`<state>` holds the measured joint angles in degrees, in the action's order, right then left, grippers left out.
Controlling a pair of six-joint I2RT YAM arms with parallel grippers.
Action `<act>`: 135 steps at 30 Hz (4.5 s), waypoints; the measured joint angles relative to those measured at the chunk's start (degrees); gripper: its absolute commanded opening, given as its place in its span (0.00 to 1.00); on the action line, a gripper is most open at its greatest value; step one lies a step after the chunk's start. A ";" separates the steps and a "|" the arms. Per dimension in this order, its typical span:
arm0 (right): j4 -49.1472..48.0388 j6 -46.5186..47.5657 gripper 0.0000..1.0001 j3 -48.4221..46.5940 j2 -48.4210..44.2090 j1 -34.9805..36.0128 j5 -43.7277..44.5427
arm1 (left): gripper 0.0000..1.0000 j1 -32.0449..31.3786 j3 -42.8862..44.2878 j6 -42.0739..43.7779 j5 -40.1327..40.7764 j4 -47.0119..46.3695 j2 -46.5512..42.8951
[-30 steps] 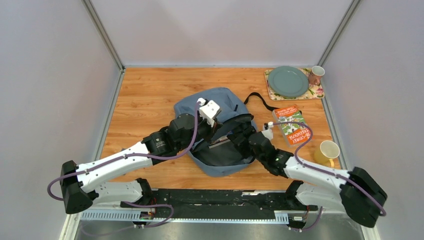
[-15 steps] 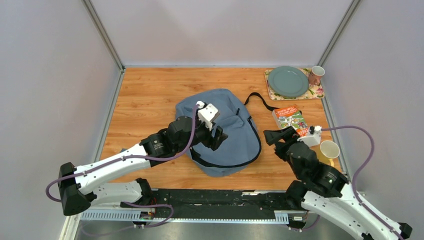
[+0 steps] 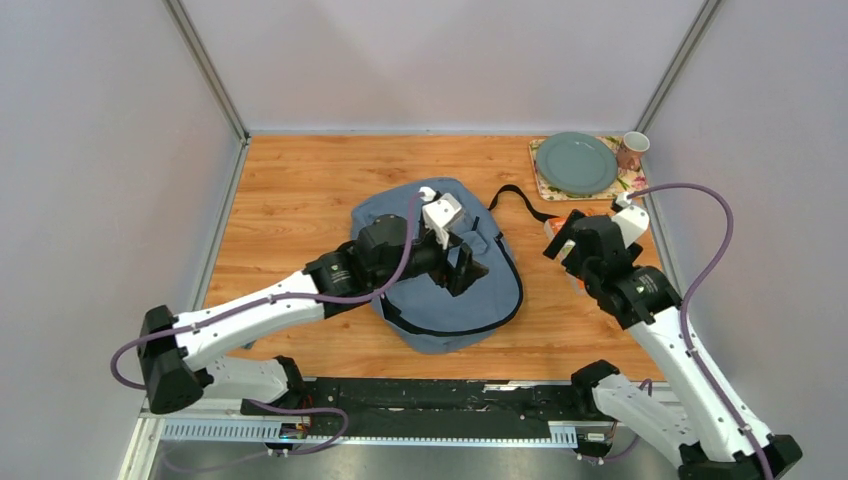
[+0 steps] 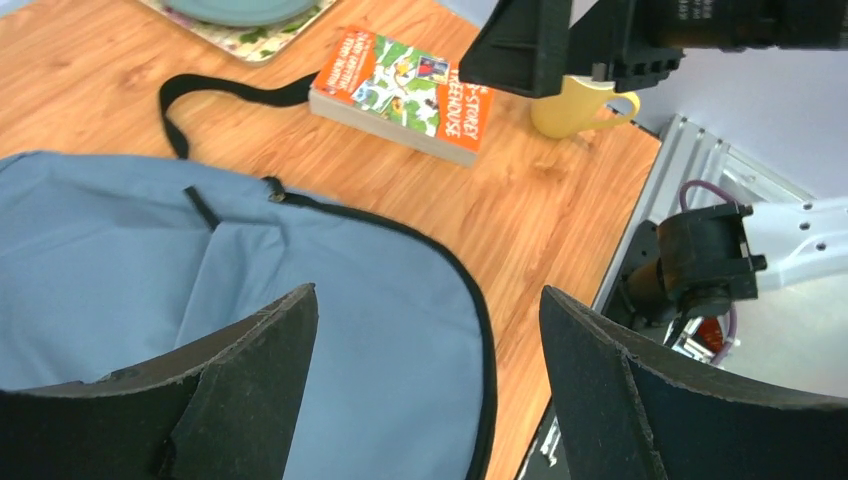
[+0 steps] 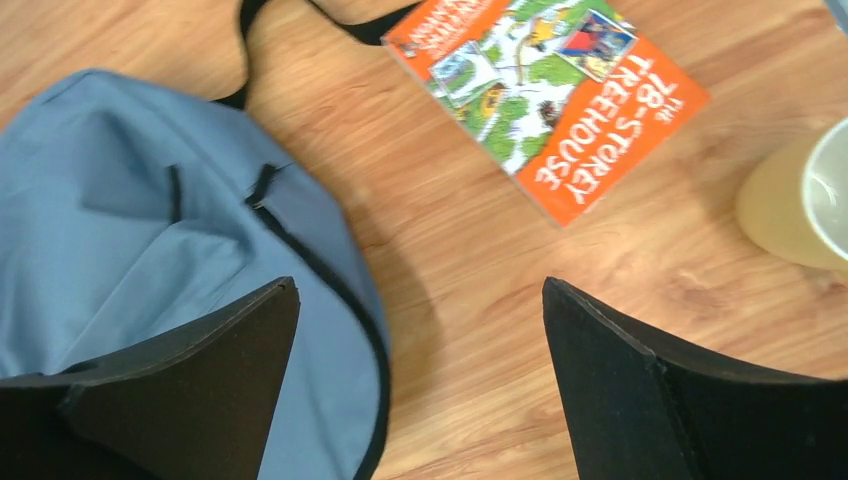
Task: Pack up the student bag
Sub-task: Pick up the book from the center of the board.
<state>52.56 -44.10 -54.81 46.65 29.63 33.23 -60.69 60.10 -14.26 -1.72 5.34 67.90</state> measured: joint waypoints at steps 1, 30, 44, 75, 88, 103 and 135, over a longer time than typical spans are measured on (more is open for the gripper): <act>-0.07 1.16 0.95 -0.02 0.66 -2.97 -1.90 | 0.88 0.00 0.42 -0.50 -0.59 -1.38 1.55; -15.56 14.51 0.93 -17.70 52.92 -45.77 -31.45 | 0.81 6.12 44.68 -31.47 -22.71 -13.90 68.74; -19.30 16.26 0.83 -14.95 58.38 -47.80 -38.16 | 0.80 5.18 44.65 -37.53 -25.07 -16.20 73.09; -32.98 12.79 0.66 12.76 37.22 -48.87 -46.12 | 0.40 5.62 42.49 -35.08 -25.03 -8.96 70.03; -32.44 12.37 0.68 12.87 37.09 -48.76 -46.75 | 0.01 5.55 42.49 -34.99 -23.63 -7.17 68.81; -21.59 12.50 0.83 12.15 27.74 -48.68 -52.00 | 0.00 4.39 43.50 -25.31 -20.79 0.74 63.54; -21.27 -1.14 0.88 14.71 -9.18 -52.83 -77.53 | 0.00 10.51 14.91 -23.63 -25.00 -17.94 25.83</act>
<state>31.29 -45.23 -40.10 37.47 -23.20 -44.29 -50.17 75.00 -37.89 -26.72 -12.60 93.73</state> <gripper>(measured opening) 0.872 0.160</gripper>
